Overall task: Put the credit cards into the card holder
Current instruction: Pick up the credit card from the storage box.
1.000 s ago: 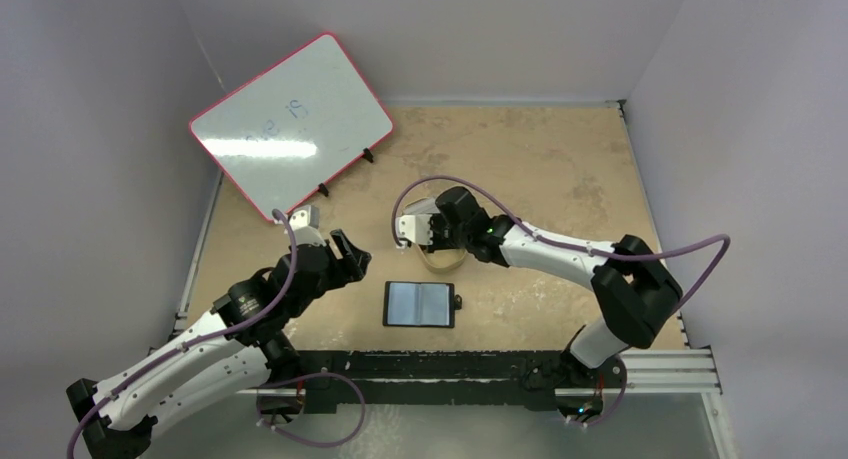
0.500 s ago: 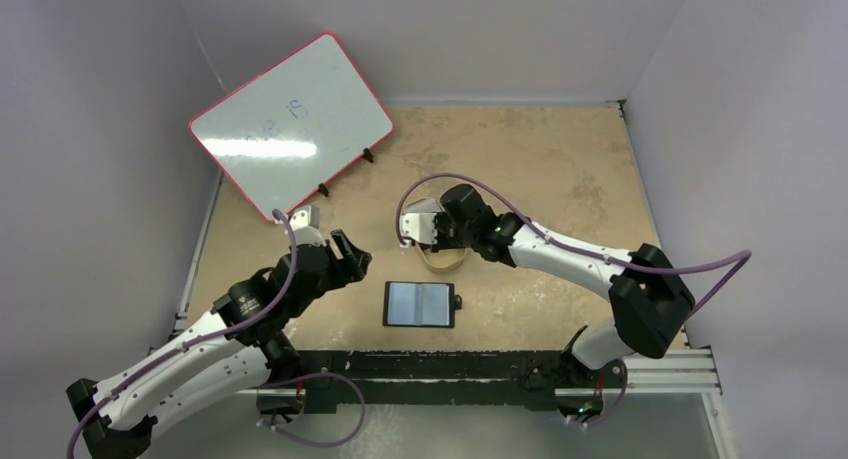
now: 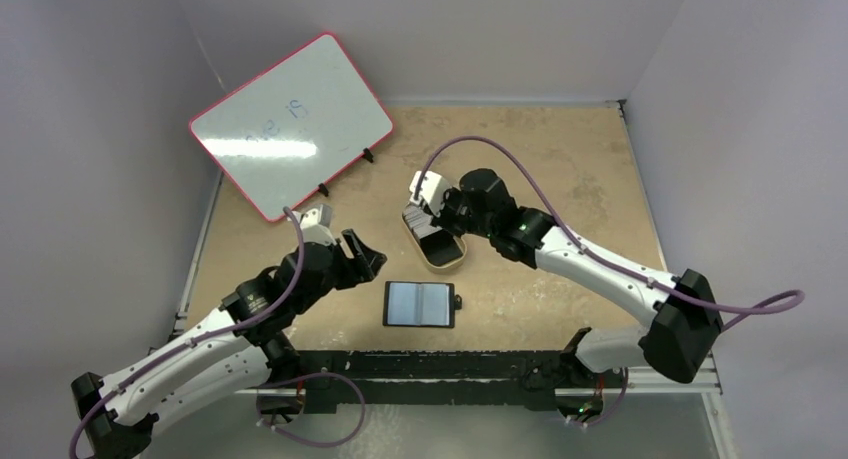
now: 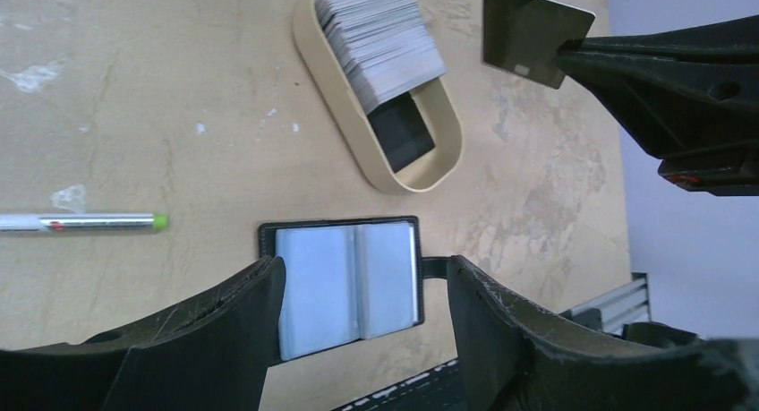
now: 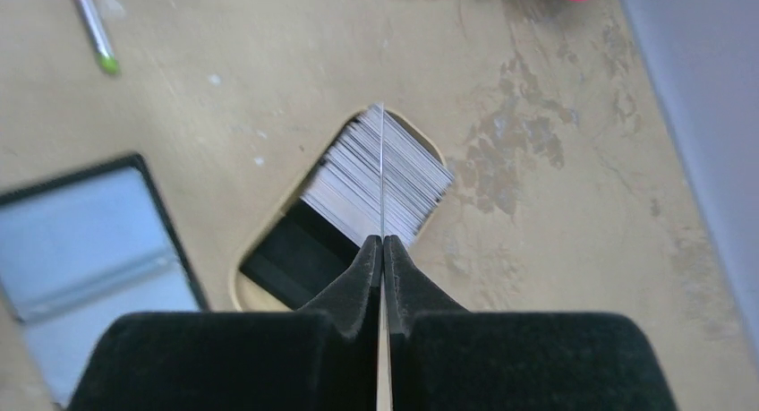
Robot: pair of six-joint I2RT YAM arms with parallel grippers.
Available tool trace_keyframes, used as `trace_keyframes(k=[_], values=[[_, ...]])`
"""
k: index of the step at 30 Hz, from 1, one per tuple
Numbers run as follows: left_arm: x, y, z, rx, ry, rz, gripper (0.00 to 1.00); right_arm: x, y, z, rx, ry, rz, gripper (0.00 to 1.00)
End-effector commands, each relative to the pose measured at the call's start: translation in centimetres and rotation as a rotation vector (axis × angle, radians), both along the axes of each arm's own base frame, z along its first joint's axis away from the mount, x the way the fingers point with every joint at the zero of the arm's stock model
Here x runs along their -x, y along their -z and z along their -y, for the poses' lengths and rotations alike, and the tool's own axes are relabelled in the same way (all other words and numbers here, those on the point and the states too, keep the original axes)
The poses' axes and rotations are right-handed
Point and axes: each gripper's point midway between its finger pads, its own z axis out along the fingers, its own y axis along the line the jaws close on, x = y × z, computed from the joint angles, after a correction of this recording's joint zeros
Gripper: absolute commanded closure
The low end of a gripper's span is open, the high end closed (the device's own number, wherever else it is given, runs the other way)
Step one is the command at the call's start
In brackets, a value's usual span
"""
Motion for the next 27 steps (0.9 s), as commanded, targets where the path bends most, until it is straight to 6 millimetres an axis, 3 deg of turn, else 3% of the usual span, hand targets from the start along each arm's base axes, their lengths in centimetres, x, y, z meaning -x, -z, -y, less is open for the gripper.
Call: trace_keyframes(k=[1, 4, 8, 14, 20, 24, 27], values=[[0.0, -3.1, 2.5, 0.156, 0.067, 0.056, 0.34, 1.3, -5.4, -2.4, -0.362, 0.096, -0.146, 1.00], [0.2, -3.7, 3.4, 0.214, 0.090, 0.056, 0.34, 3.3, -7.5, -3.1, -0.557, 0.101, -0.248, 1.00], [0.5, -4.8, 4.7, 0.295, 0.137, 0.069, 0.34, 7.5, -9.9, -3.2, -0.836, 0.018, -0.388, 1.00], [0.9, -7.7, 5.9, 0.415, 0.195, 0.138, 0.34, 12.3, -12.7, -1.0, -1.112, -0.086, -0.500, 1.00], [2.0, -11.2, 7.3, 0.544, 0.306, 0.231, 0.34, 14.3, -12.4, -0.3, -1.168, -0.110, -0.617, 1.00], [2.5, -11.5, 8.5, 0.572, 0.374, 0.237, 0.37, 15.1, -11.9, -0.3, -1.189, -0.139, -0.663, 1.00], [2.7, -11.6, 9.1, 0.610, 0.397, 0.232, 0.45, 15.1, -11.2, -0.5, -1.191, -0.130, -0.692, 1.00]])
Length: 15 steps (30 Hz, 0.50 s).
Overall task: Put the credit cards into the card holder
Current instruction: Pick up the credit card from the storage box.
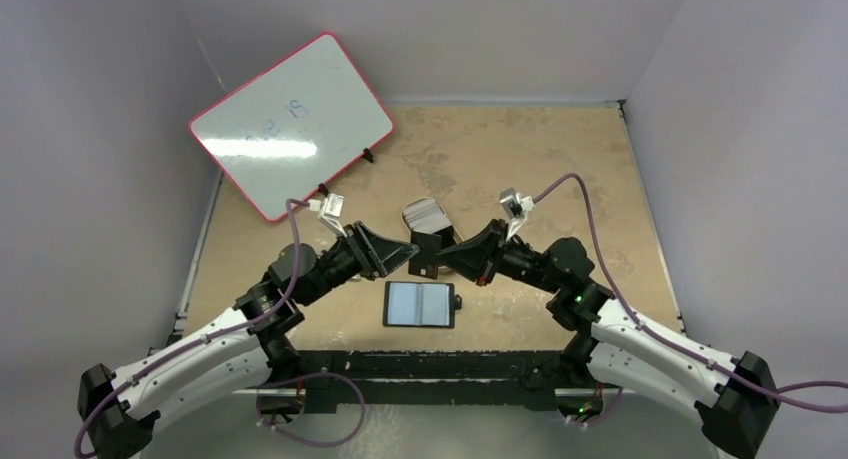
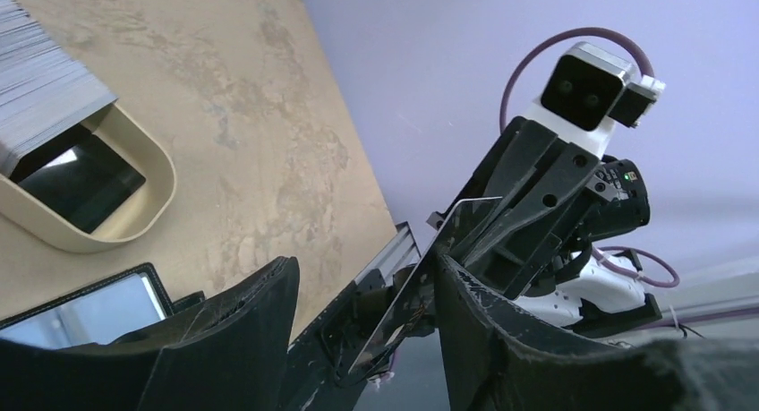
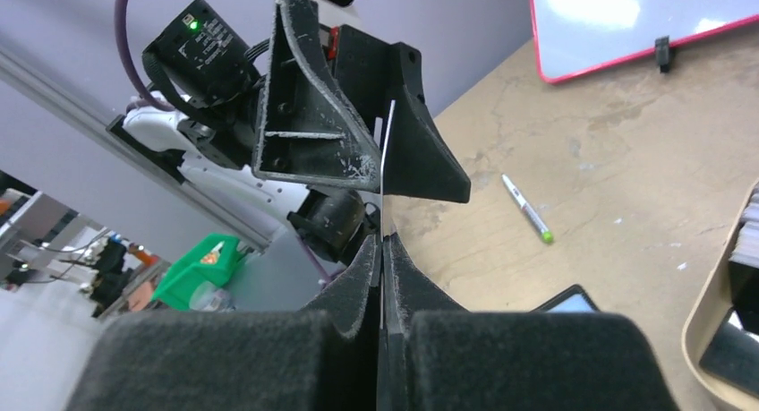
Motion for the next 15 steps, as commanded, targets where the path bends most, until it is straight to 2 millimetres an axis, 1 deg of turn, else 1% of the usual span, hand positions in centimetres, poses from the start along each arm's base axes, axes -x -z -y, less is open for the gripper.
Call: trace_keyframes(k=[1, 2, 4, 5, 6, 7, 8, 12, 14, 15], values=[[1.0, -2.4, 1.3, 0.122, 0.085, 0.050, 0.51, 1.0, -1.4, -0.1, -0.088, -0.054, -0.015, 1.00], [1.0, -2.2, 1.4, 0.120, 0.086, 0.043, 0.59, 1.0, -1.1, -0.1, -0.087, -0.052, -0.019, 1.00], [0.9, -1.9, 1.5, 0.110, 0.085, 0.037, 0.80, 0.8, -0.5, -0.1, -0.078, -0.041, -0.034, 1.00], [0.7, -1.4, 1.4, 0.094, 0.075, 0.025, 0.90, 0.5, 0.0, 0.0, -0.064, -0.027, -0.051, 1.00], [0.5, -0.9, 1.3, 0.074, 0.060, 0.012, 0.97, 0.2, 0.4, 0.0, -0.052, -0.006, -0.066, 1.00], [0.2, -0.2, 1.1, 0.051, 0.041, 0.000, 1.00, -0.2, 0.9, 0.2, -0.032, 0.020, -0.089, 1.00], [-0.1, 0.4, 0.9, 0.025, 0.018, -0.017, 1.00, -1.0, 1.5, 0.4, -0.008, 0.065, -0.119, 0.99], [-1.4, 4.4, -0.4, -0.142, -0.073, -0.085, 1.00, -3.1, 5.2, 1.5, 0.142, 0.215, -0.243, 0.79], [-1.8, 6.9, -1.1, -0.231, -0.115, -0.139, 1.00, -3.8, 7.3, 1.9, 0.218, 0.263, -0.296, 0.72], [-1.8, 8.1, -1.3, -0.269, -0.124, -0.166, 1.00, -3.9, 8.3, 2.0, 0.250, 0.277, -0.321, 0.71]])
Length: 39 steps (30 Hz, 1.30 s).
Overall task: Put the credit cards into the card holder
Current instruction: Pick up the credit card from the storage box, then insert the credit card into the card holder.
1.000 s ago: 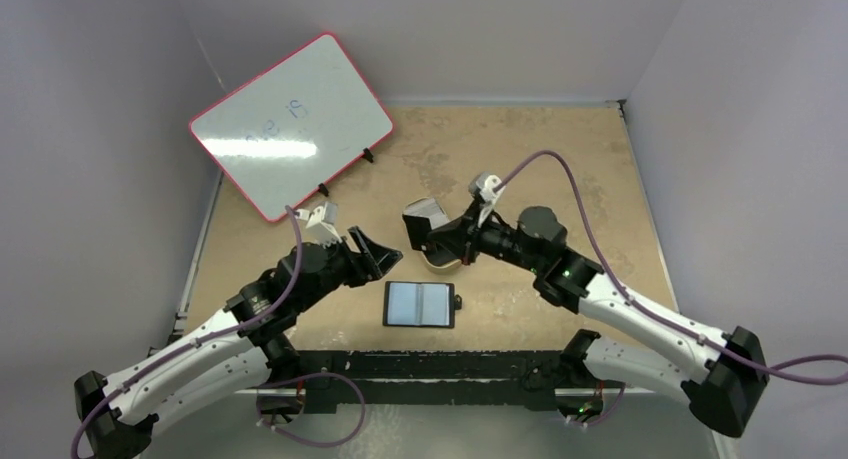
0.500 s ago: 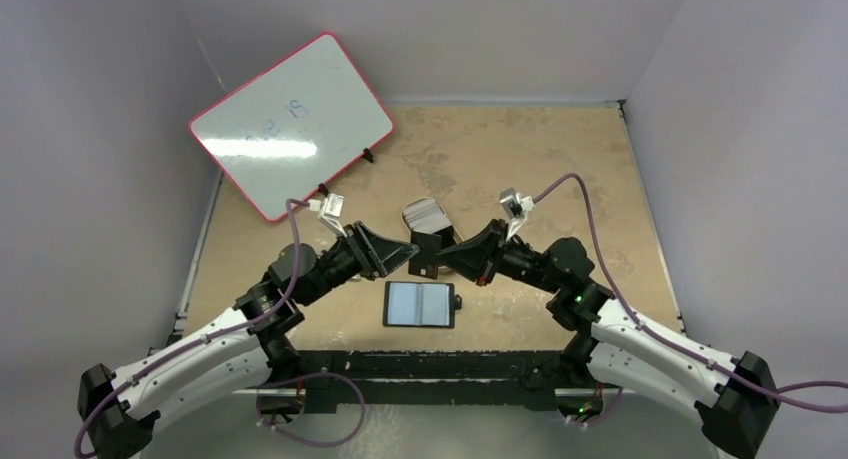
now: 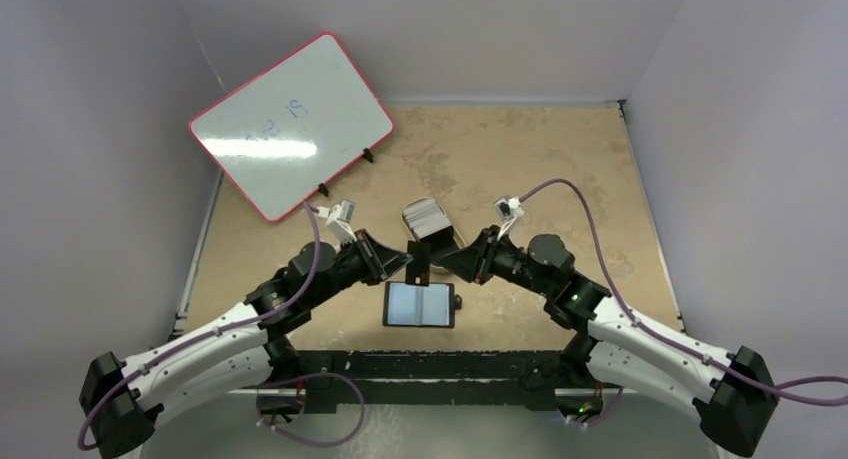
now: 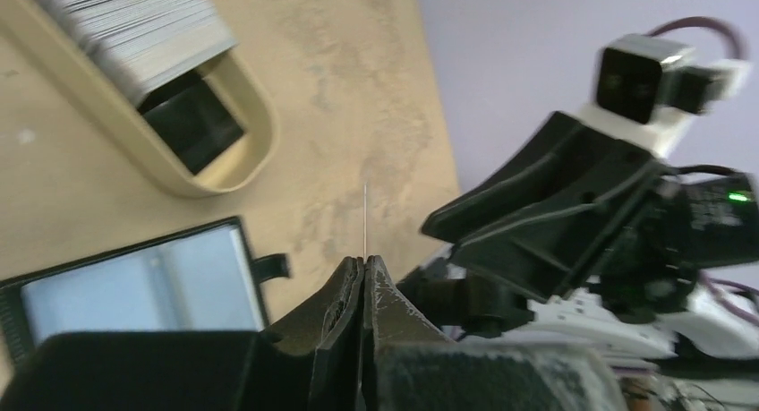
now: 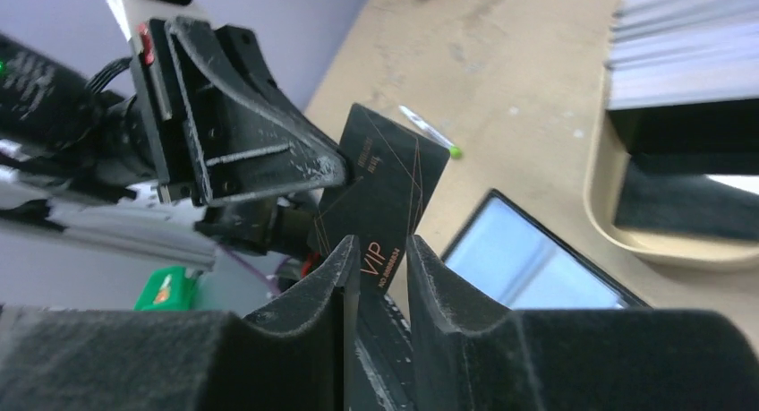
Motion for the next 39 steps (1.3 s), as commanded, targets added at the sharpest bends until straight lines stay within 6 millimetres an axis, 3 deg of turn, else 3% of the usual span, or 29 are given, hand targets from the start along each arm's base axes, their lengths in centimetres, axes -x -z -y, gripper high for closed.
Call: trace_keyframes(k=[1, 6, 10, 13, 16, 24, 39], values=[[-1.2, 5.0, -1.7, -0.211, -0.098, -0.096, 1.00, -2.0, 2.4, 1.1, 0.131, 0.131, -0.098, 0.71], [-0.9, 9.8, -1.4, -0.296, -0.081, -0.199, 1.00, -2.2, 7.0, 1.2, 0.225, 0.179, -0.229, 0.70], [-0.6, 11.6, -1.0, -0.277, -0.067, -0.231, 1.00, -2.5, 10.0, 1.3, 0.299, 0.213, -0.277, 0.69], [-0.6, 12.8, -1.3, -0.299, -0.082, -0.248, 1.00, -2.8, 11.1, 1.3, 0.351, 0.231, -0.281, 0.67], [-0.6, 13.8, -1.4, -0.319, -0.086, -0.258, 1.00, -3.0, 12.3, 1.7, 0.418, 0.251, -0.287, 0.58], [-0.6, 14.6, -1.2, -0.298, -0.090, -0.270, 1.00, -2.3, 15.2, 1.5, 0.516, 0.229, -0.320, 0.56], [-0.1, 15.2, -0.7, -0.246, -0.065, -0.283, 1.00, -1.2, 18.8, 2.2, 0.589, 0.225, -0.366, 0.76]])
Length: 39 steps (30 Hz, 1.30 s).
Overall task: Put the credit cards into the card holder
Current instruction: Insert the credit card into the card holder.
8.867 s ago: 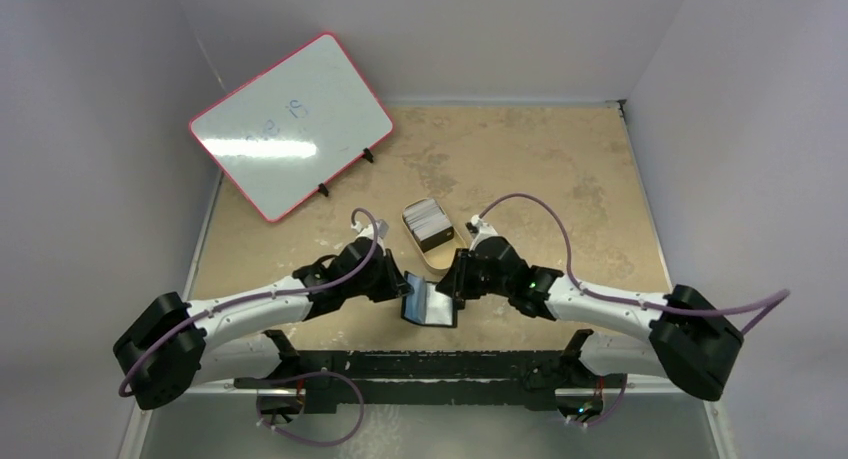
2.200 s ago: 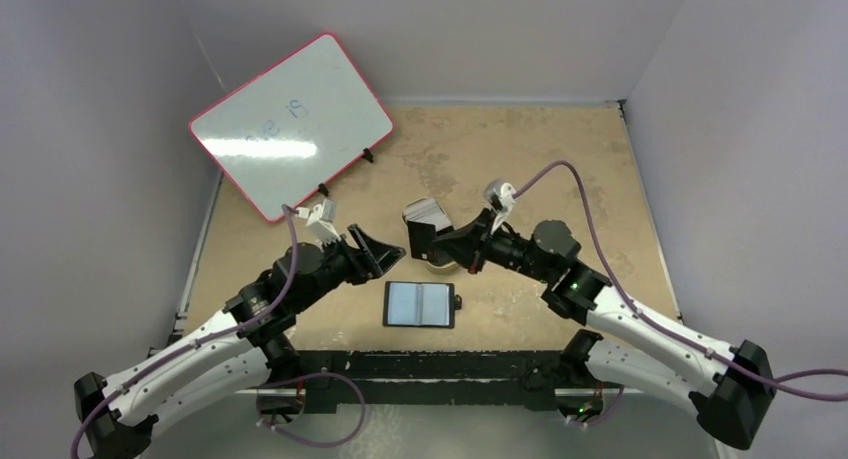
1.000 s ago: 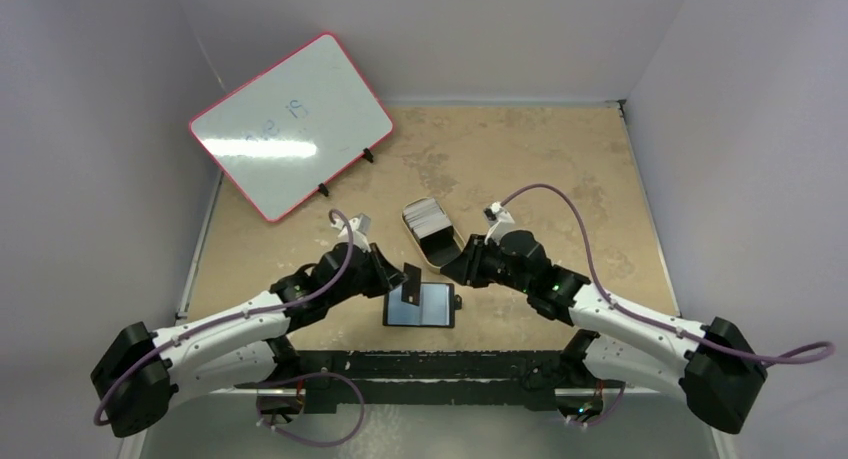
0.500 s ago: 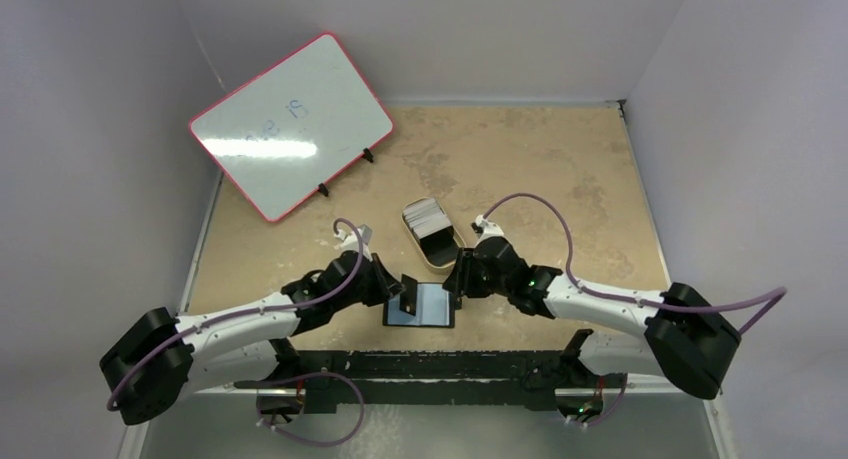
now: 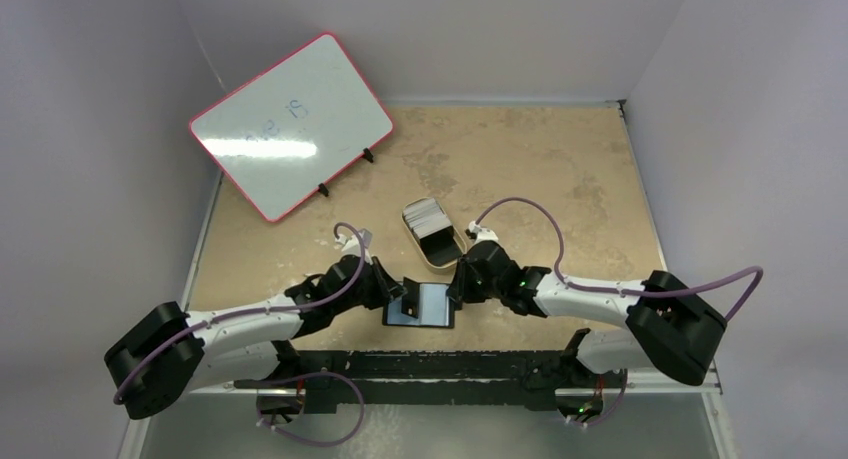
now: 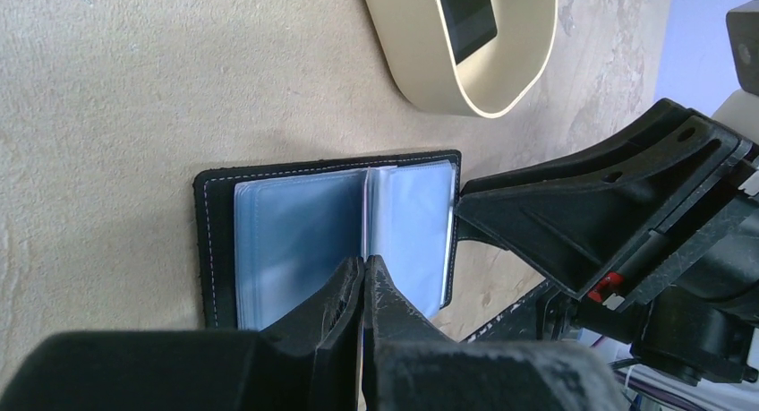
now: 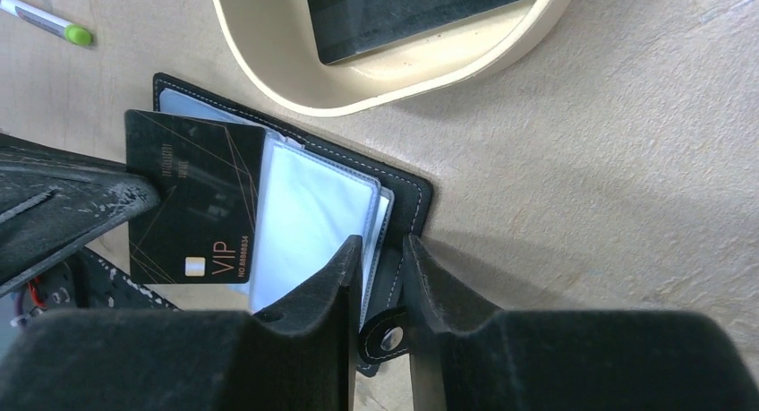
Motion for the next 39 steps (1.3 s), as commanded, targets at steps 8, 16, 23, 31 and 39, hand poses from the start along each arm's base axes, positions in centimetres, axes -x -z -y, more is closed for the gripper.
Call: trace_keyframes(k=[8, 16, 23, 31, 39], values=[[-0.3, -2.0, 1.1, 0.112, 0.006, 0.045, 1.00, -0.3, 0.3, 0.1, -0.015, 0.033, 0.023, 0.81], [0.0, -1.6, 1.1, 0.127, 0.008, 0.041, 1.00, -0.1, 0.7, 0.1, -0.020, 0.038, 0.016, 0.83], [0.0, -0.6, 0.8, 0.097, 0.006, 0.027, 1.00, -0.1, 0.8, 0.1, -0.022, 0.040, 0.011, 0.84], [0.1, 0.7, 0.2, 0.034, 0.005, 0.014, 1.00, 0.1, 0.8, 0.2, -0.030, 0.046, 0.005, 0.85], [0.4, 1.0, 0.4, 0.035, 0.017, -0.010, 1.00, 0.1, 1.0, 0.0, -0.036, 0.044, 0.000, 0.85]])
